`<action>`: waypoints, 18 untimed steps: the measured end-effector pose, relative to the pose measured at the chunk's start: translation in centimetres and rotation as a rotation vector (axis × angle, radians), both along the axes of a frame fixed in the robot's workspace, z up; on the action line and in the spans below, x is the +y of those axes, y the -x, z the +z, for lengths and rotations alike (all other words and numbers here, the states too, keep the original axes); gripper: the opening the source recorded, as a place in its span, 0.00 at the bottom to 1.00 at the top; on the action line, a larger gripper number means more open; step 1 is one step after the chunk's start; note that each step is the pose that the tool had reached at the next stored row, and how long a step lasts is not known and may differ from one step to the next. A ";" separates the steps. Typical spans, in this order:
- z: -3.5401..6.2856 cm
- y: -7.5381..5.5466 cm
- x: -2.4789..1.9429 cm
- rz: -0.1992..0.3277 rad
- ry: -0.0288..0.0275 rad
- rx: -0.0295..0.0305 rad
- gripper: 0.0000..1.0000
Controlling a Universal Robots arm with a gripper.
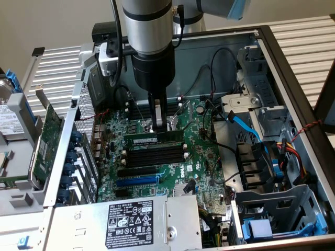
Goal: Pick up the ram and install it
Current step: 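Insert the ram into the slot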
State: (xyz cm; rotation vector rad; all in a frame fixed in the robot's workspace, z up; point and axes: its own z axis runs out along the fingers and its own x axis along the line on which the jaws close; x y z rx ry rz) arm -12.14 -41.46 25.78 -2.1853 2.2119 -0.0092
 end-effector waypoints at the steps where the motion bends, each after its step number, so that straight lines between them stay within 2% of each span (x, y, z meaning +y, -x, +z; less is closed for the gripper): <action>1: -0.01 0.0 0.00 0.001 0.0000 0.0000 0.14; 4: -0.06 0.0 -0.11 0.004 -0.0001 -0.0001 0.14; 9: -0.17 0.0 -0.67 0.006 -0.0001 -0.0001 0.14; 18: -0.90 0.0 -0.68 0.011 -0.0001 -0.0009 0.14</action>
